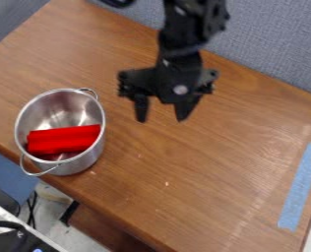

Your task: Move the red object from the metal pot to the table

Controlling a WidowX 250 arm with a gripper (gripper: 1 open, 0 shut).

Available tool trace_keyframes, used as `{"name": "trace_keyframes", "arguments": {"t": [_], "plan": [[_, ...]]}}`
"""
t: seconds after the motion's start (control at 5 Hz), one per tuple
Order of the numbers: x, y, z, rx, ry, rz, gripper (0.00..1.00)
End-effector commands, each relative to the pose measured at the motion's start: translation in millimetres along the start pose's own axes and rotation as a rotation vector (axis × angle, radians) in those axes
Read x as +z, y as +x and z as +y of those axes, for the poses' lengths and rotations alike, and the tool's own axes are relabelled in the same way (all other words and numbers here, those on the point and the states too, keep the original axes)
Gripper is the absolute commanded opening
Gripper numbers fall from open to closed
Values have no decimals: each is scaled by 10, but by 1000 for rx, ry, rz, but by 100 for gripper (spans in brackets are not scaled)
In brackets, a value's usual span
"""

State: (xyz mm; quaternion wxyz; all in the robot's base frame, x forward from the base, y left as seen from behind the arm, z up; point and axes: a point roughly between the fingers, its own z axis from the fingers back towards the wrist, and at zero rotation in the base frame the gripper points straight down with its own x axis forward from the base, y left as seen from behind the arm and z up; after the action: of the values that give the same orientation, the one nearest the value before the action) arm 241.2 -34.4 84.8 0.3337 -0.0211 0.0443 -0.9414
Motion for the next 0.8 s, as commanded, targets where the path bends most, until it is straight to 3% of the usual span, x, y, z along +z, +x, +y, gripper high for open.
{"name": "trace_keyframes", "arguments": {"t": [0.0, 0.2, 0.6], "plan": [[308, -46, -385, -35, 34, 25, 100], [452, -54, -785, -94, 41, 11, 100], [272, 56, -1085, 383, 96, -69, 100]]}}
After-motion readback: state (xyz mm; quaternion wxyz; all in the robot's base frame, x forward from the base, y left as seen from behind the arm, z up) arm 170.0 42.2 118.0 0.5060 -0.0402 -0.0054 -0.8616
